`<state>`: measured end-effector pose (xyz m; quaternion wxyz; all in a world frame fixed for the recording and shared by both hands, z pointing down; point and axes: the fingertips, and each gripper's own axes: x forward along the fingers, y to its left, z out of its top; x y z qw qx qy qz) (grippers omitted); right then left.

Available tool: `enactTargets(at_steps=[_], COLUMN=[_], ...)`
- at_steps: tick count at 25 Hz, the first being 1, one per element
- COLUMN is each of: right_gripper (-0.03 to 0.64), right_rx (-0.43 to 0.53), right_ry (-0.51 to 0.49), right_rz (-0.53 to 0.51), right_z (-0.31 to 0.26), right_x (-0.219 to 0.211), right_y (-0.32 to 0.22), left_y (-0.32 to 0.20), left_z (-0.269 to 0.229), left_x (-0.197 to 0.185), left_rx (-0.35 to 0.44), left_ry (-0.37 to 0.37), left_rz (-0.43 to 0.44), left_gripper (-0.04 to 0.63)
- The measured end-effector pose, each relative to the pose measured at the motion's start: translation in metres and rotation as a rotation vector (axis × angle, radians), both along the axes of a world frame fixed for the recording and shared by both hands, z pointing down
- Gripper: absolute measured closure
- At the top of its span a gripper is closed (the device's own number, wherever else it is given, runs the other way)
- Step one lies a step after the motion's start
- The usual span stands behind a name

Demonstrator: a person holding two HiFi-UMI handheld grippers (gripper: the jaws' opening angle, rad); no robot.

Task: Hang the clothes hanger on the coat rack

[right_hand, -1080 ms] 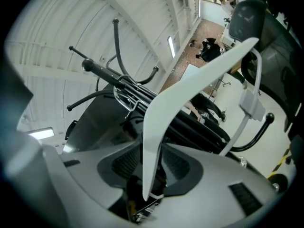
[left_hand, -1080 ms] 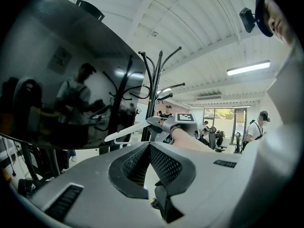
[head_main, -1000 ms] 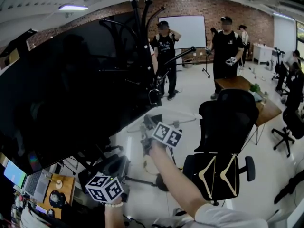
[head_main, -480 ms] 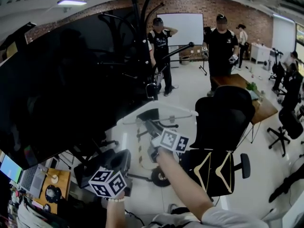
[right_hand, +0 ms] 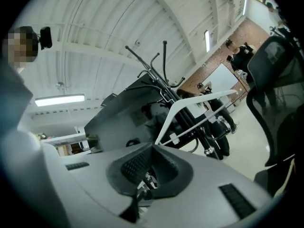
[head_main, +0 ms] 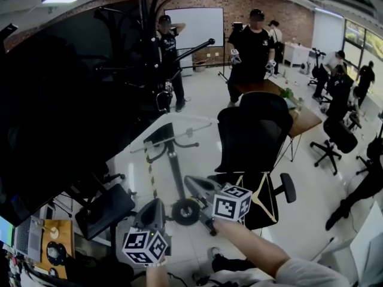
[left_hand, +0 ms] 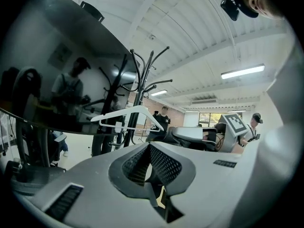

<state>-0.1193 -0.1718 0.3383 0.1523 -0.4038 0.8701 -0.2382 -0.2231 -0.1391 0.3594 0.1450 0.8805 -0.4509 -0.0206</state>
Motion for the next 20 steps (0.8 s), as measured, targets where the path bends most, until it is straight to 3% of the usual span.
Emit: enactTargets(at_steps=[10, 20], right_gripper=[0.618, 0.618], right_rx=[-0.028, -0.023], right_ry=[0.143, 0.241], right_rz=[-0.026, -0.079], right_z=[0.053, 0.085], right_x=[0.049, 0.138], right_y=[0.076, 0.137], left_y=[0.058, 0.100], left_z=[0.037, 0.059], left_x=[0.045, 0.142], left_rx=[-0.063, -0.116], left_ry=[0.018, 0.015], left_rz=[-0.012, -0.087], left_gripper=[0.604, 0.604])
